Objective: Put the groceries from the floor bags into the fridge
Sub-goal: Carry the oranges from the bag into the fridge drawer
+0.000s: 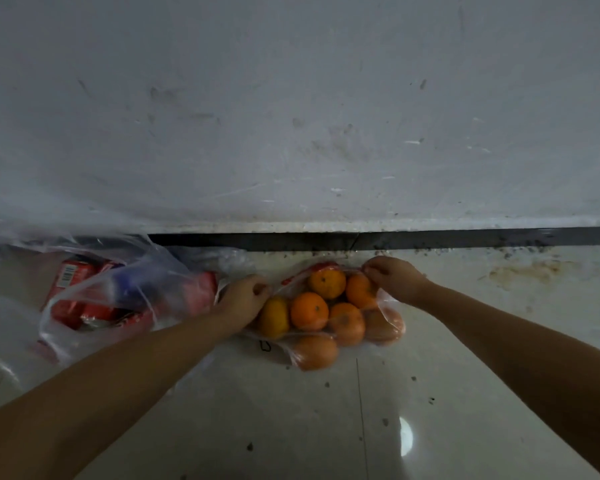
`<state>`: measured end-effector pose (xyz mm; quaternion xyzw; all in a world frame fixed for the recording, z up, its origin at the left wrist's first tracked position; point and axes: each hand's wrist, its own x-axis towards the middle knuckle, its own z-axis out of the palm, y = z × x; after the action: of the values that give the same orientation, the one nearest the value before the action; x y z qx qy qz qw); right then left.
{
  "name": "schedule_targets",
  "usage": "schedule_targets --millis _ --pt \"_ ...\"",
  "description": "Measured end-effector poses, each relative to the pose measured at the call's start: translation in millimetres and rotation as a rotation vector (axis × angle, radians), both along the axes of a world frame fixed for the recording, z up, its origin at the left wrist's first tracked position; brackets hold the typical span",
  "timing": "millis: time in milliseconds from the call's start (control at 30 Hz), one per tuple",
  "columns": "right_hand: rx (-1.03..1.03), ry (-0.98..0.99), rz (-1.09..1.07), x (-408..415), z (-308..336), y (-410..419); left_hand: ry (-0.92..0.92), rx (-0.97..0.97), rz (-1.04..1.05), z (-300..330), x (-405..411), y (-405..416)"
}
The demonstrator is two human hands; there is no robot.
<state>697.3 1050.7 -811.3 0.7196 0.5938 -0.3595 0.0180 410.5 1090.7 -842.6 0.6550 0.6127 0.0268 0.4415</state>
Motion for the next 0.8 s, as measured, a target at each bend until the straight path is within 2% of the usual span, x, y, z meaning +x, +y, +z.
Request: schedule_targets --millis 100,133,200,267,333,400,467,533,567,633,733,800 --pt "0.291 -0.341 0.363 -7 17 -19 0.12 0.272 -0.436 19 -1 -3" --pt "0.396 -0.384 0.49 -15 21 -26 0.124 0.334 -0.534 23 -1 -5" --pt "0.504 -0.298 0.672 -36 28 -41 0.158 0.451 -0.701 28 -2 -13" --pt "0.459 -0.24 0.82 -55 25 -61 0.219 0.584 -0.864 29 -4 -19" --pt "0.279 -0.207 0.82 -64 28 -75 0.333 0.661 -0.99 29 -6 -22" --pt "0.144 -0.2 0.845 -62 30 -86 0.377 0.581 -0.983 25 -4 -25" --pt "0.232 -0.127 0.886 -53 25 -97 0.401 0.489 -0.945 20 -2 -27" --pt "0.268 -0.234 1.086 -48 15 -104 0.453 0.432 -0.94 18 -2 -27" --pt "0.124 -0.236 1.132 -50 15 -106 0.465 0.396 -0.946 18 0 -27" --pt "-0.007 -0.093 1.017 -60 30 -96 0.457 0.329 -0.948 17 3 -24" --pt "0.146 0.075 0.616 -78 45 -53 0.402 0.261 -0.936 17 1 -17" --pt "0.158 0.07 0.455 -88 40 -27 0.343 0.222 -0.913 21 -3 -15"
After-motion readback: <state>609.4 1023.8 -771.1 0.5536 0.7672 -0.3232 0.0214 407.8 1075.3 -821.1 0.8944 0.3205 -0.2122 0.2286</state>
